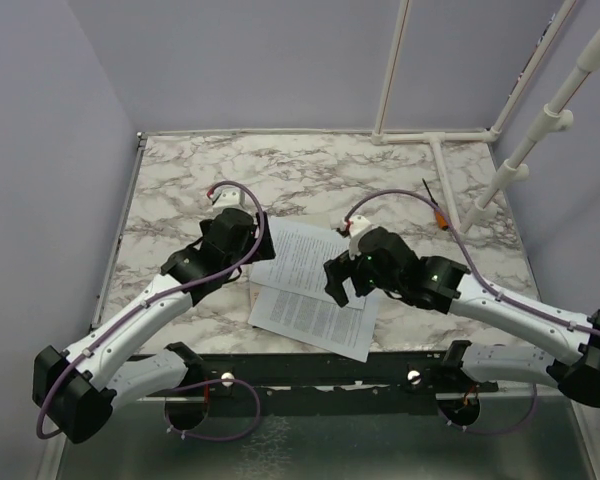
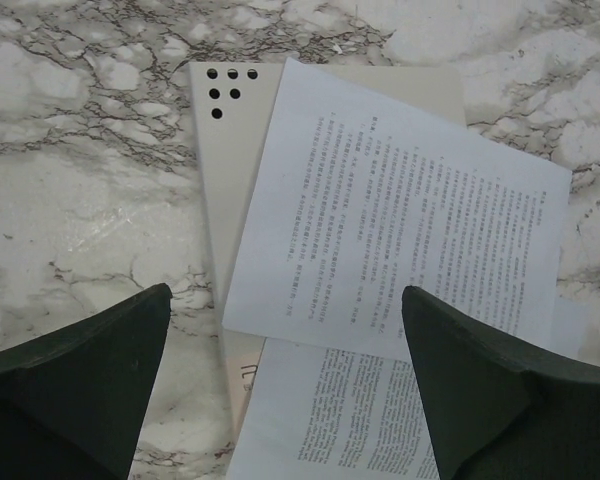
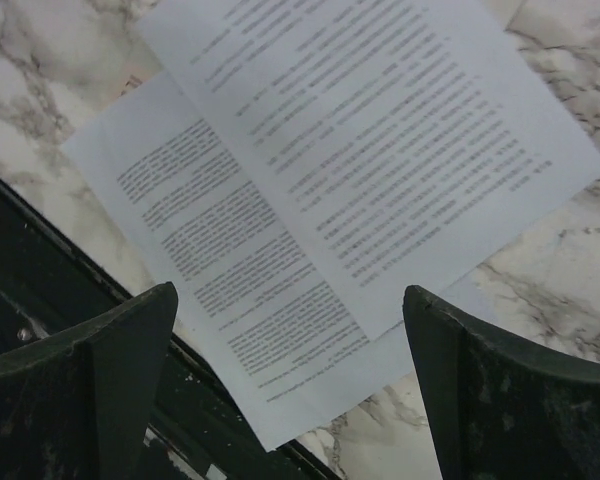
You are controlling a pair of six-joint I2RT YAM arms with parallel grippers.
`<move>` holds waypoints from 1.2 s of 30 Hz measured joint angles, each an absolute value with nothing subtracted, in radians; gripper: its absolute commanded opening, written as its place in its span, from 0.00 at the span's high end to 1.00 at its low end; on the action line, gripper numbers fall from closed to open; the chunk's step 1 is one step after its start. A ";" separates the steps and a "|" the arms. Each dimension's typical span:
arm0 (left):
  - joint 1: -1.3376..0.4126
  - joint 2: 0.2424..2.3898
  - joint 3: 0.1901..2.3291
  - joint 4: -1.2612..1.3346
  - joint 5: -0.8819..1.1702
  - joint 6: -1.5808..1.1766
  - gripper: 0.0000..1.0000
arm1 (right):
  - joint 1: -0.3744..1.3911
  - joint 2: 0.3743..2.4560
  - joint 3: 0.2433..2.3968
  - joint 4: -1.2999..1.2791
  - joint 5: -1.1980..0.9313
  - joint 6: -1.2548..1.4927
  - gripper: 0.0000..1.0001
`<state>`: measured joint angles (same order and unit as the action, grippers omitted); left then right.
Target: Put the files into the folder
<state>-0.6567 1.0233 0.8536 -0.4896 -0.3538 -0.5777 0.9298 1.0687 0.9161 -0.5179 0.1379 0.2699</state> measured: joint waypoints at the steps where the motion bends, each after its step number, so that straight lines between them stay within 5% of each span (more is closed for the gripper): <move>1: -0.657 1.018 0.853 -0.500 -0.364 -0.585 0.01 | 0.962 1.089 0.916 -0.515 0.138 0.273 0.02; 9: -0.657 0.946 0.852 -0.566 -0.453 -0.624 0.01 | 1.146 1.254 0.938 -0.480 0.139 0.300 0.18; 13: -0.657 0.897 0.852 -0.583 -0.489 -0.635 0.01 | 1.213 1.341 0.965 -0.450 0.135 0.321 0.41; 20: -0.657 0.840 0.852 -0.604 -0.537 -0.646 0.01 | 1.304 1.470 0.997 -0.390 0.108 0.363 0.97; 36: -0.657 0.819 0.852 -0.631 -0.554 -0.646 0.01 | 1.365 1.714 1.063 -0.243 0.052 0.405 1.00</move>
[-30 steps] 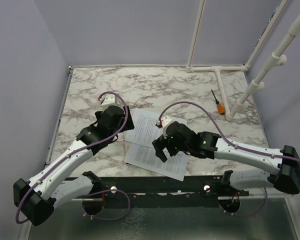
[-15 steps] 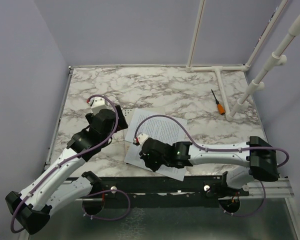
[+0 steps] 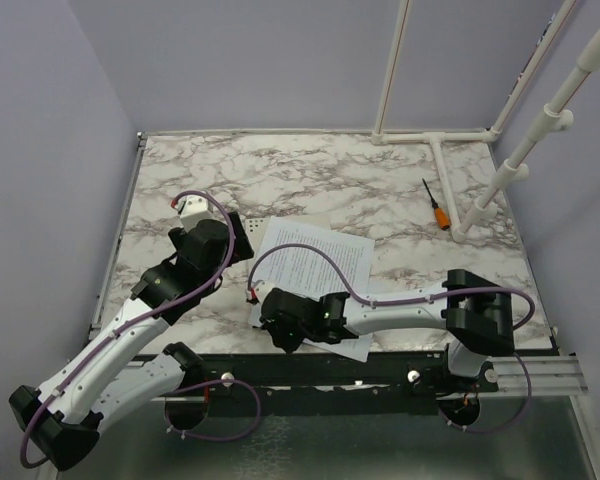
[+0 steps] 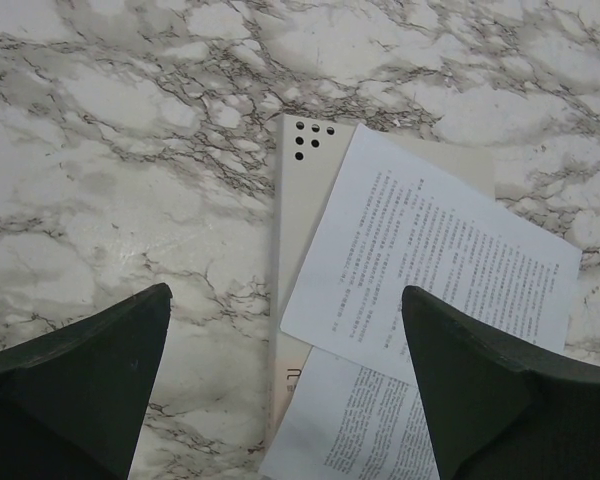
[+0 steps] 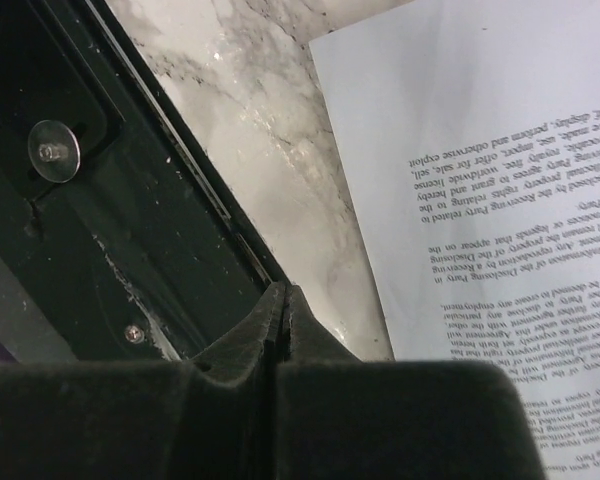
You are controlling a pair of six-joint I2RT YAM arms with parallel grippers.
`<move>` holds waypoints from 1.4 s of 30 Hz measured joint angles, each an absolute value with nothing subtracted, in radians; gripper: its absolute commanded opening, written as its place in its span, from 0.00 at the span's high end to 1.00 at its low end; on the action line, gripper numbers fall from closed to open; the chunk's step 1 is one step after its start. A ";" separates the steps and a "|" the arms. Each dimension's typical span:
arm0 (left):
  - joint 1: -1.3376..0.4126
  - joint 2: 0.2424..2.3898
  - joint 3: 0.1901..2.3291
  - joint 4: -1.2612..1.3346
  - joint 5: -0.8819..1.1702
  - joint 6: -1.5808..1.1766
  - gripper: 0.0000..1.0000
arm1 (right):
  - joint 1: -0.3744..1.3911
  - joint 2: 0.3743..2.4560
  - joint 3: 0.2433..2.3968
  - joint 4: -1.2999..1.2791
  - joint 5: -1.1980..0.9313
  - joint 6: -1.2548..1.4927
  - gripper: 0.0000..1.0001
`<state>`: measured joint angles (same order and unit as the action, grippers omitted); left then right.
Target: Put the files into the folder
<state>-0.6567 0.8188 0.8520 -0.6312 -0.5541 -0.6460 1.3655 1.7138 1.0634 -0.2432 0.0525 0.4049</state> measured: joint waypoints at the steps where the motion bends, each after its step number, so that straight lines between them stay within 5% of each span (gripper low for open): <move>1: -0.657 0.817 0.852 -0.632 -0.556 -0.646 0.01 | 1.366 1.725 1.063 -0.236 0.050 0.406 0.99; 23: -0.657 0.800 0.852 -0.639 -0.615 -0.651 0.01 | 1.368 1.821 1.073 -0.234 0.271 0.506 0.99; 42: -0.657 0.850 0.852 -0.638 -0.610 -0.653 0.01 | 1.283 1.706 0.966 -0.265 0.406 0.558 0.99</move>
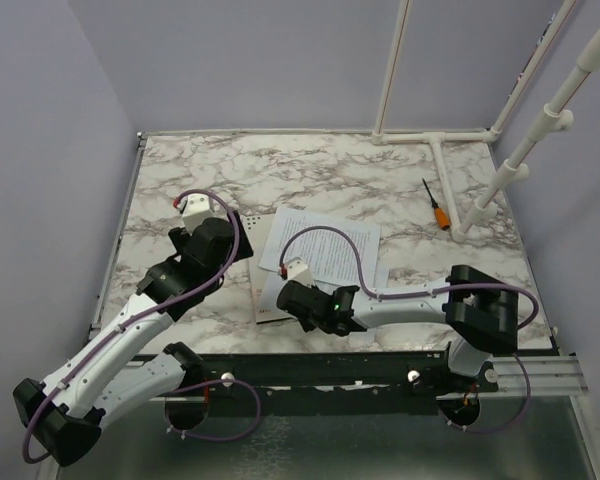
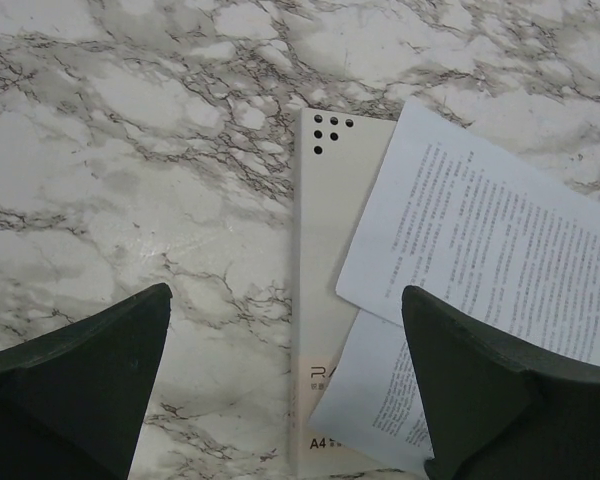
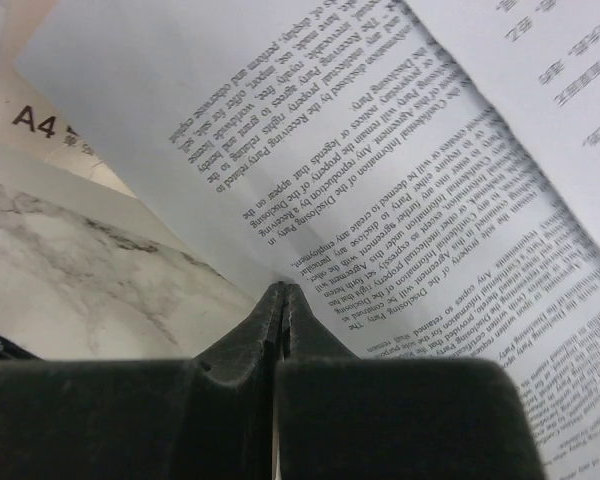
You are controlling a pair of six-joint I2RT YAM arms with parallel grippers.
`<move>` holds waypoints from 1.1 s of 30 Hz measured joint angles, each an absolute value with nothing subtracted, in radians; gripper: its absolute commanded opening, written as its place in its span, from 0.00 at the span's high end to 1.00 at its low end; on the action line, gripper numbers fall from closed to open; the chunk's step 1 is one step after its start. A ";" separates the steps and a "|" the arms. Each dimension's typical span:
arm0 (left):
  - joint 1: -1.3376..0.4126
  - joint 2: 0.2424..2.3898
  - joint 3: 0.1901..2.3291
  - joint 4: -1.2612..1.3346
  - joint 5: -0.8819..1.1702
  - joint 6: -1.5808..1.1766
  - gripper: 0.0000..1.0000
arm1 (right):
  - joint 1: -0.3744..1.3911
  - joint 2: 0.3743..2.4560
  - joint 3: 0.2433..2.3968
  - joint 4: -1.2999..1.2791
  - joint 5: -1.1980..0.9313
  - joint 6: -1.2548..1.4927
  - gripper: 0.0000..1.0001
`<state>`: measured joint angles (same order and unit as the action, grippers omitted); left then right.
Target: Put the files into the folder
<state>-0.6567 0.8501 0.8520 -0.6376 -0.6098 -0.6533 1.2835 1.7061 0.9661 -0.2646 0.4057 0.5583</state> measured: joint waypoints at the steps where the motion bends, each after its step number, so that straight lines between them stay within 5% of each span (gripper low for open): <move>1: -0.657 0.852 0.852 -0.638 -0.609 -0.653 0.01 | 1.276 1.702 0.960 -0.267 0.410 0.558 0.99; 13: -0.657 0.904 0.832 -0.618 -0.537 -0.651 0.01 | 1.219 1.597 0.946 -0.319 0.460 0.552 0.99; 29: -0.657 1.197 0.776 -0.440 -0.200 -0.678 0.01 | 1.113 1.361 0.876 -0.340 0.471 0.523 0.99; 33: -0.657 1.273 0.766 -0.388 -0.146 -0.694 0.01 | 1.105 1.306 0.831 -0.356 0.471 0.528 0.85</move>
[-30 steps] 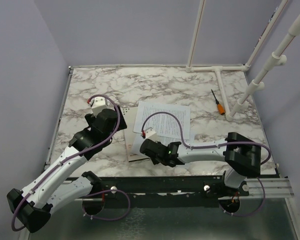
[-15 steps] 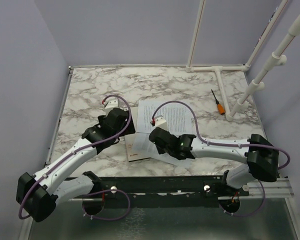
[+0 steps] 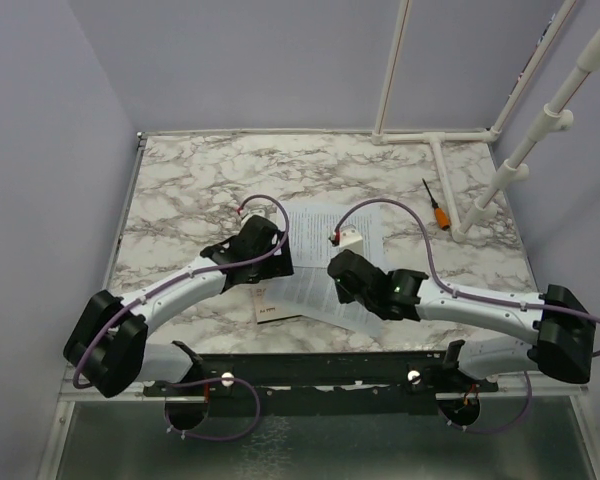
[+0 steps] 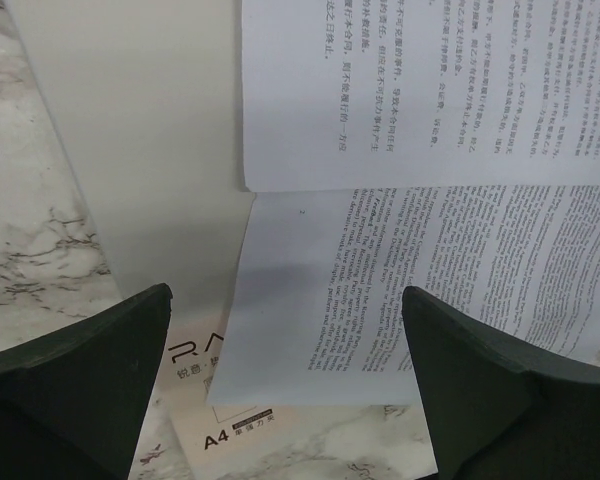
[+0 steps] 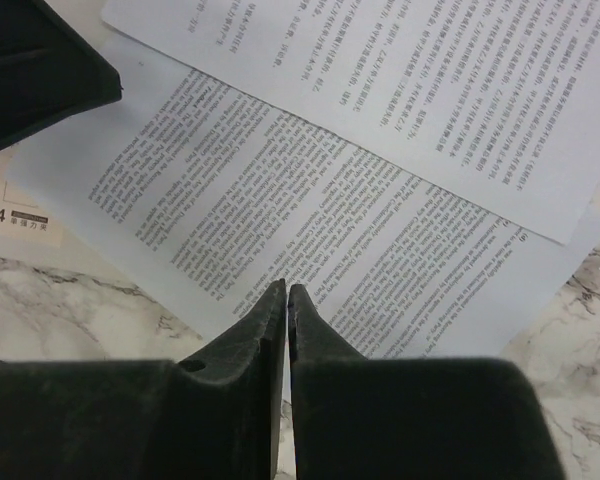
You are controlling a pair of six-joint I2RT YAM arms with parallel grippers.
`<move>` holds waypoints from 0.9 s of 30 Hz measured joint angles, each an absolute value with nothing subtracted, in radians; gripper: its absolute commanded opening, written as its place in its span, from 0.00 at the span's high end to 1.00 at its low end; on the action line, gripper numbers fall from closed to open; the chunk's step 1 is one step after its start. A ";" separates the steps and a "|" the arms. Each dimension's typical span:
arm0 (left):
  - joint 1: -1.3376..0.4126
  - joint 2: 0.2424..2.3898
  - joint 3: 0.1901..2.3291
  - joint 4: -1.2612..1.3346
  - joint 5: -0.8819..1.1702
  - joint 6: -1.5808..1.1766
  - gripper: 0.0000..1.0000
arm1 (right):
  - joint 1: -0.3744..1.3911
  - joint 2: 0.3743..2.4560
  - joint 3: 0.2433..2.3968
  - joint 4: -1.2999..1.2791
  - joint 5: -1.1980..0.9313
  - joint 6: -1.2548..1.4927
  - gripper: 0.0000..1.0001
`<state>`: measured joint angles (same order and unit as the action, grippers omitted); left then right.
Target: Put the files into the folder
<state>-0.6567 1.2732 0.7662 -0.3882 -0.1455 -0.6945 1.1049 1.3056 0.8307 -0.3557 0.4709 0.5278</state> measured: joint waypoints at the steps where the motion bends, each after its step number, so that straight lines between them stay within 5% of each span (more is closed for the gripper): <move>1: -0.657 1.292 0.763 -0.374 -0.134 -0.698 0.01 | 1.104 1.289 0.821 -0.360 0.471 0.532 0.82; 6: -0.659 1.386 0.754 -0.318 -0.091 -0.715 0.01 | 1.095 1.180 0.781 -0.390 0.480 0.544 0.58; 10: -0.672 1.426 0.757 -0.252 -0.078 -0.724 0.01 | 1.090 1.094 0.764 -0.414 0.494 0.551 0.48; 27: -0.803 1.779 1.026 -0.048 -0.007 -0.746 0.05 | 1.086 0.861 0.728 -0.540 0.524 0.596 0.45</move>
<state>-0.8032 1.7790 1.0256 -0.0483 -0.0074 -0.7456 1.0863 0.8608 0.7280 -0.5400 0.5240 0.5961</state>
